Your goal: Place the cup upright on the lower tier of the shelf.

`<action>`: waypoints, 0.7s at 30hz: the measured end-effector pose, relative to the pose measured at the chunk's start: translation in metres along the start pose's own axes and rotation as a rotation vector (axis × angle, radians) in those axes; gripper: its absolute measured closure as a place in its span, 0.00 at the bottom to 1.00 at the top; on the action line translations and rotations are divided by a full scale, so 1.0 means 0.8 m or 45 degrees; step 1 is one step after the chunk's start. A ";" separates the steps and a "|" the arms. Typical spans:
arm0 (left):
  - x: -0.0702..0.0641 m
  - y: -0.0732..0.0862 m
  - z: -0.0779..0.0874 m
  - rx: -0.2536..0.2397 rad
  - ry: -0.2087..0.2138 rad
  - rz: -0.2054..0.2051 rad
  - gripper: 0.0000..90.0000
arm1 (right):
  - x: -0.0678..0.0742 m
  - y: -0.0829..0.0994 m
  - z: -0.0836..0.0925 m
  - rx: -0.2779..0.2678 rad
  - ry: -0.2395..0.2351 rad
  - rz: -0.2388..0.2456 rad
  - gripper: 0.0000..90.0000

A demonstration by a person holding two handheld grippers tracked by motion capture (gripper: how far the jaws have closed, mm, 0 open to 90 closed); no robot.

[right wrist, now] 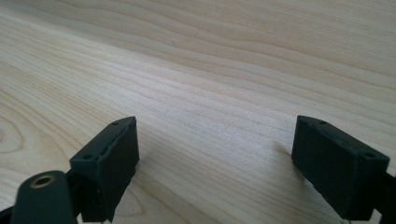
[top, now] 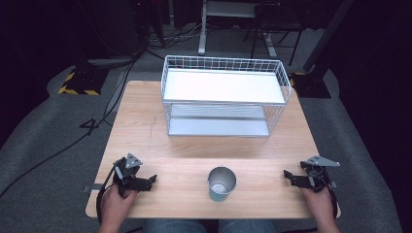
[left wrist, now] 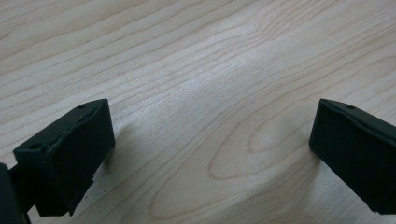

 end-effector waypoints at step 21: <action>0.001 -0.002 -0.002 -0.005 -0.008 0.012 0.01 | 0.104 -0.022 0.043 -0.168 -0.244 0.203 0.17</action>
Point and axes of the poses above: each handheld gripper's, and its own axes: z roughly backward along the jaws, y roughly out of its underside, x roughly to its left, the point moved 8 cm from there along -z, roughly forward along the jaws, and after that the axes turned 10 degrees about -z, right-handed, at the moved point
